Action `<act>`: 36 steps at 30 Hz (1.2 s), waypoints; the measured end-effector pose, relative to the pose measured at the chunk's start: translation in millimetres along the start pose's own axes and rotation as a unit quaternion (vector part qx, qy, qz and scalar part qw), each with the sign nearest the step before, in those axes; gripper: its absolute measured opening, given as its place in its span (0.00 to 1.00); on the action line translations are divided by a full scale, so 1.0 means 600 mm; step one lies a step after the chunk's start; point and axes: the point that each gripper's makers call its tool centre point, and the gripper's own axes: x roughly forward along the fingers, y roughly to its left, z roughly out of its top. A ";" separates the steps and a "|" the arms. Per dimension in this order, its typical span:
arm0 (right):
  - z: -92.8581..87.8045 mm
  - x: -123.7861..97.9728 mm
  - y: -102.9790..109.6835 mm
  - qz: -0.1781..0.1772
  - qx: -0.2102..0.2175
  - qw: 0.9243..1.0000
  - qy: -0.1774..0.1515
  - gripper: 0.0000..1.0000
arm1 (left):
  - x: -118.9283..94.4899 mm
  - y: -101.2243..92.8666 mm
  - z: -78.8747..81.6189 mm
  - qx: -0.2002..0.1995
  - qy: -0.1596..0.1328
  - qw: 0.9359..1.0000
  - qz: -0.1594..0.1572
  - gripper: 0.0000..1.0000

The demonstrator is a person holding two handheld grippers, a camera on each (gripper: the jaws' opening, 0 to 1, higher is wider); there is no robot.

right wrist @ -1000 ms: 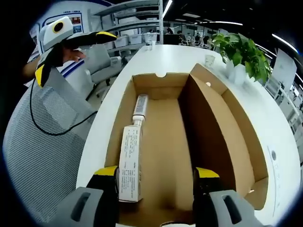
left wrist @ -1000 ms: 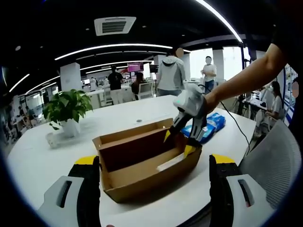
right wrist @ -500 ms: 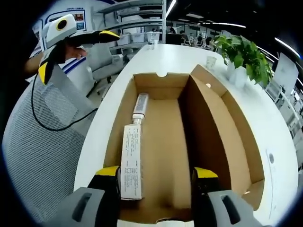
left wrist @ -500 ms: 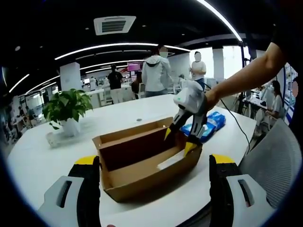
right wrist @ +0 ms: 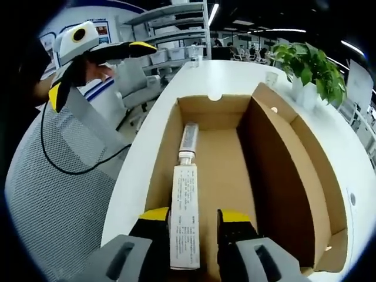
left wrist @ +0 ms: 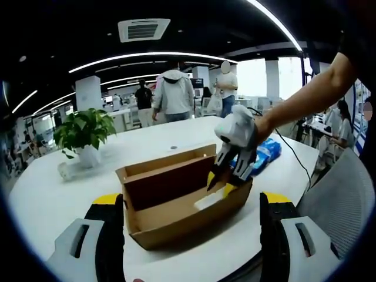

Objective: Operate the shoe box by opening the lid, removing the specified soft item, and placing it in the target area until the item is outside and the box remains undamaged.

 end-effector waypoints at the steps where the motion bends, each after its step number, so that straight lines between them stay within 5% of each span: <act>1: 0.000 0.002 0.005 0.004 -0.005 1.000 0.003 0.19 | 0.000 0.000 0.000 0.000 0.001 1.000 0.000 1.00; 18: 0.003 -0.010 0.009 -0.014 -0.043 0.999 0.007 0.13 | 0.002 -0.001 -0.004 0.002 0.004 1.000 -0.003 1.00; 36: 0.037 -0.079 0.004 -0.049 -0.054 0.997 -0.012 0.13 | 0.004 -0.012 -0.008 0.006 0.012 1.000 -0.016 1.00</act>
